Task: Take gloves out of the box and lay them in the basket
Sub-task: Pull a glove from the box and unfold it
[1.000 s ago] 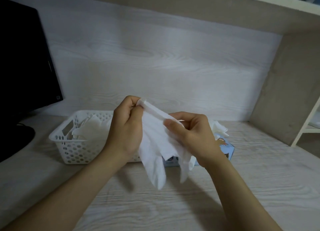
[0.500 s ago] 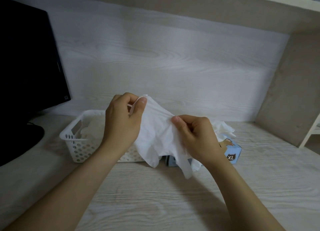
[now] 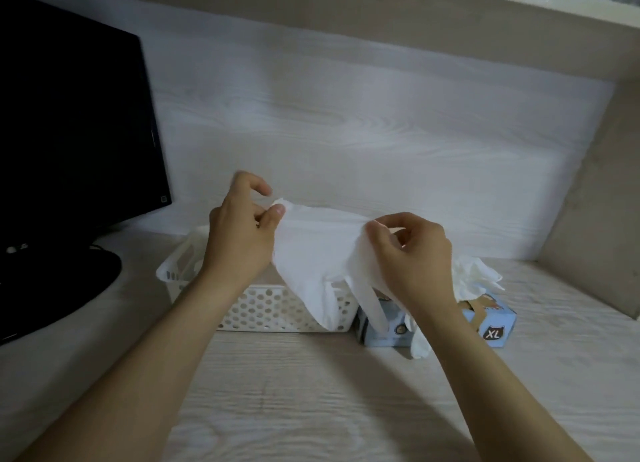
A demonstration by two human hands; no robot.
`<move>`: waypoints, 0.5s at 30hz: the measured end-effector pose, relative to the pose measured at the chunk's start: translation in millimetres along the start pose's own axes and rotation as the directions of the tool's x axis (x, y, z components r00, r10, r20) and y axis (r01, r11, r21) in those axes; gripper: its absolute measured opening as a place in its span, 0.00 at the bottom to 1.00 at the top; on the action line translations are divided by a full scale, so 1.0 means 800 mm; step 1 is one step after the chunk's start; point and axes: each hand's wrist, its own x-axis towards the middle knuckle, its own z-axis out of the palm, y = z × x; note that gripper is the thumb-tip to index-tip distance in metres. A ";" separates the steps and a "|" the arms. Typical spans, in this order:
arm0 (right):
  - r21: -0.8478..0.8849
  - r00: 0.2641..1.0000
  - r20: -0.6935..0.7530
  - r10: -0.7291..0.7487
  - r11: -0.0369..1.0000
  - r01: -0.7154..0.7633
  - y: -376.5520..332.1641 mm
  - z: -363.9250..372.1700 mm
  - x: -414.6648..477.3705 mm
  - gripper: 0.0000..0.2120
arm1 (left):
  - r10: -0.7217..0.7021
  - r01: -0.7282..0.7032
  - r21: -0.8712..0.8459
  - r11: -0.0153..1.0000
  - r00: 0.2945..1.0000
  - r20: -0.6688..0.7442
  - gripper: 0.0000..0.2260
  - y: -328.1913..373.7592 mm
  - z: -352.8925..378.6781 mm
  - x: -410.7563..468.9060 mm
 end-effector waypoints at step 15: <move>-0.311 0.933 0.357 -0.039 0.937 0.158 -0.018 0.096 0.061 0.09 | -0.323 0.290 0.374 0.881 0.946 0.029 0.16 -0.032 -0.034 0.020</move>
